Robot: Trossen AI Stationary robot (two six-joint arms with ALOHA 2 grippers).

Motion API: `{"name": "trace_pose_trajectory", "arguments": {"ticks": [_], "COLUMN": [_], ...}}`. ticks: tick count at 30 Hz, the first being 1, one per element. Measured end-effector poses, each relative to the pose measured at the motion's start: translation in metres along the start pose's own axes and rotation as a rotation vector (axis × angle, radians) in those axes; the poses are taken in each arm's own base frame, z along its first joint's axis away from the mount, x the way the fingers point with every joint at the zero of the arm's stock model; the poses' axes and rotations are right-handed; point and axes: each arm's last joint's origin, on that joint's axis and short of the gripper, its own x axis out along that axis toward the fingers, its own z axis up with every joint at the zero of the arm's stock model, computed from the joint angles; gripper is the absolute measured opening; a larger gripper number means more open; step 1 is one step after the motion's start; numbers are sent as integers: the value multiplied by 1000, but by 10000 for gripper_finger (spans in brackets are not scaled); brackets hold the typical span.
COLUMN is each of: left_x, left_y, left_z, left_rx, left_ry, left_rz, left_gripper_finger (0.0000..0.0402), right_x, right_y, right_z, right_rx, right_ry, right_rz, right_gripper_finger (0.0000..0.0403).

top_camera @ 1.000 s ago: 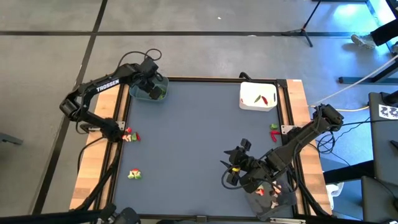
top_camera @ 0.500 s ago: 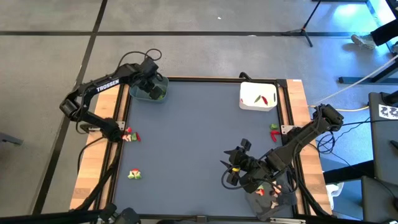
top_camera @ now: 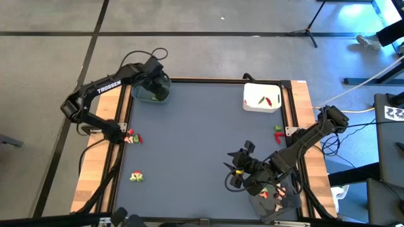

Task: Sort produce into baskets
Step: Put the green chili pepper into the white bin

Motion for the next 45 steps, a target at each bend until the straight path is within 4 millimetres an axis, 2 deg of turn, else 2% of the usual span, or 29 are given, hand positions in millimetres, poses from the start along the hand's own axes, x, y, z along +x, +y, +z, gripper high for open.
{"name": "trace_pose_trajectory", "arguments": {"ticks": [10, 20, 29, 35, 41, 45], "left_x": [-18, -33, -51, -72, -91, -94], "left_y": [-55, -101, -156, -196, -222, -231], "left_z": [24, 29, 7, -10, -26, -36], "left_rx": [152, 233, 412, 520, 620, 674], "left_ry": [-272, -443, -448, -560, -652, -668], "left_rz": [-279, -408, -633, -768, -863, -839], "left_gripper_finger": [31, 31, 31, 31, 31, 31], "right_x": [0, 0, 0, 7, 24, 19], "right_y": [0, 0, -3, -10, -19, -22], "right_z": [0, 0, 0, 7, 26, 54], "right_rx": [-9, -24, -44, -81, -207, -306], "right_ry": [0, 0, -42, -67, -76, -72], "right_rz": [0, 0, -67, -117, -118, -6], "right_gripper_finger": [193, 193, 193, 193, 193, 193]}}
